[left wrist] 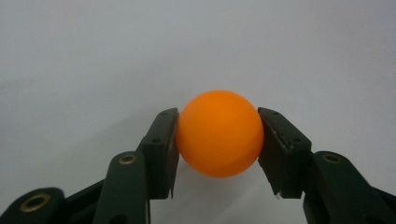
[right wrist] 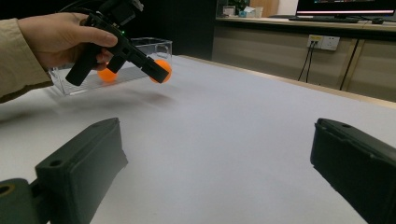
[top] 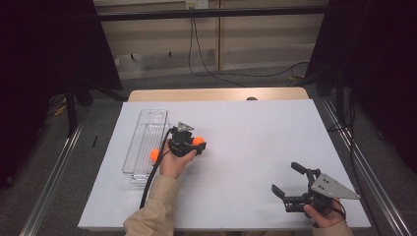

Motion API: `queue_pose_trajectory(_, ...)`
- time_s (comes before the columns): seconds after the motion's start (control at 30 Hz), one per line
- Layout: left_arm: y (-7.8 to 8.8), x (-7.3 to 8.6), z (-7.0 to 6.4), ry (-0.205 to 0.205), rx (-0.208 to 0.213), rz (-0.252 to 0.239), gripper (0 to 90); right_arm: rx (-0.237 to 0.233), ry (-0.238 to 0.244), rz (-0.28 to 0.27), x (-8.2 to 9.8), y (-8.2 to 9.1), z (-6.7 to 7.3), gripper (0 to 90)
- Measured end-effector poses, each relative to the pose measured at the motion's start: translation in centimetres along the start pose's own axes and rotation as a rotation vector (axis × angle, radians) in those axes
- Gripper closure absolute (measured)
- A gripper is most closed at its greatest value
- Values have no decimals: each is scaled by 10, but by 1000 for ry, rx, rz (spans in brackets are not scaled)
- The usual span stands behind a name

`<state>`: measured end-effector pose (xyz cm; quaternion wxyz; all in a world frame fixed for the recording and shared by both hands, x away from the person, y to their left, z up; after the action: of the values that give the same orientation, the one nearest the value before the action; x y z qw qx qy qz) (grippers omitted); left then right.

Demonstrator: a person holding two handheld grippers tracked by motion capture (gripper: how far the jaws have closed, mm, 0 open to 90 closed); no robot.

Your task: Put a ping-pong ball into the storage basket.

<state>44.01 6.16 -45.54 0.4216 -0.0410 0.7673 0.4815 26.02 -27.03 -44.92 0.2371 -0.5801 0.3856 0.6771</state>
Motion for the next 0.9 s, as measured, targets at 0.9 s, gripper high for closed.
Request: queue_pose_trajectory(0.9, 19, -2, 9, 23, 18, -5, 509, 0, 1, -1, 0, 0, 0, 21)
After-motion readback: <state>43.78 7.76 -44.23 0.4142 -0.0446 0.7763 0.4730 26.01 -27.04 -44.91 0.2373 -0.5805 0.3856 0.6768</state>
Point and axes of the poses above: each handheld gripper's, and its own axes: y roughly backward along the jaws, x roughly out of its underside, z roughly to its left, the point moved 3 cm from there along -y, roughly forward along the jaws, and after that the axes turned 3 degrees about z, right-handed, at the moved point
